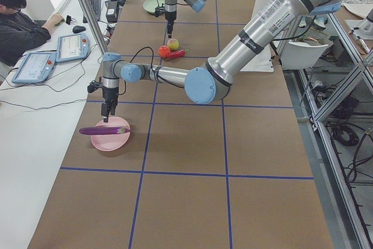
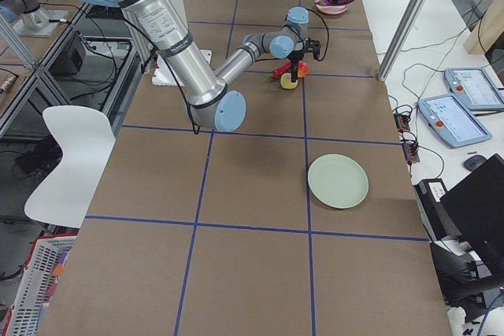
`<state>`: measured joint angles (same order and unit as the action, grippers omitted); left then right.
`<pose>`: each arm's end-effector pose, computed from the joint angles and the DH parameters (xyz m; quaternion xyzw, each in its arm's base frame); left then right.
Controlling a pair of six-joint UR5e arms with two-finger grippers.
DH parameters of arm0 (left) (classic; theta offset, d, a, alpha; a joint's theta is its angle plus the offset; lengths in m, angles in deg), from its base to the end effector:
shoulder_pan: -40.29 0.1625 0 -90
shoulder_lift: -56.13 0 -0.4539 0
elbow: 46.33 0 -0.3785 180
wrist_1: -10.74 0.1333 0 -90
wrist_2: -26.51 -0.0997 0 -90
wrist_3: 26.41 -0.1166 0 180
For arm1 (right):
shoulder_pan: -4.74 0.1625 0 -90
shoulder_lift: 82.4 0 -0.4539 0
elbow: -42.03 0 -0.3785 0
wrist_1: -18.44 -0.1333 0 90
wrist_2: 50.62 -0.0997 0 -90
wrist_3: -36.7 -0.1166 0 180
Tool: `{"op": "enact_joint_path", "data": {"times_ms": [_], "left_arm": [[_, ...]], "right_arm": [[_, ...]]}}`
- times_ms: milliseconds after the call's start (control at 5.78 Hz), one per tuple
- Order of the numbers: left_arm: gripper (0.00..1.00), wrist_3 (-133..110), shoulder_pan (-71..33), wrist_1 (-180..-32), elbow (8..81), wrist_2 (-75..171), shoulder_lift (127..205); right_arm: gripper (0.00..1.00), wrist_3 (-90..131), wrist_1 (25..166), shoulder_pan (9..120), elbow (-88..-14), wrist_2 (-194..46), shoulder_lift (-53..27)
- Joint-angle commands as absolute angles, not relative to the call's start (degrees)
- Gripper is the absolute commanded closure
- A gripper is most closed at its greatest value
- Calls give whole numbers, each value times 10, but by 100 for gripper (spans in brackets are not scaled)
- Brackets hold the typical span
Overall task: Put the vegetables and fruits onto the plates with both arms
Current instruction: 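Lower the eggplant onto the pink plate while the right gripper grasps the peach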
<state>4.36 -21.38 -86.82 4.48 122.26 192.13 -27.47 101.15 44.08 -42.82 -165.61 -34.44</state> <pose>0.2857 -0.7863 0.5206 0.0841 0.1049 -0.0148 0.9908 -0.5282 -0.5416 0.2787 0.0288 -0.4173 0.0256 0.9079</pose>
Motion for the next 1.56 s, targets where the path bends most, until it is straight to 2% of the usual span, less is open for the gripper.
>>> {"op": "enact_joint_path", "data": {"times_ms": [0,1211,1384], "left_arm": [[0,45,-226,-870,46,1224,1923],[0,44,-236,-869,54,1227,1923],[0,42,-236,-870,60,1227,1922]], "right_arm": [[0,-272,1011,426,-410,-1638,-353],[0,-271,969,405,-360,-1618,-367],[16,-274,962,405,-351,-1617,-369]]}}
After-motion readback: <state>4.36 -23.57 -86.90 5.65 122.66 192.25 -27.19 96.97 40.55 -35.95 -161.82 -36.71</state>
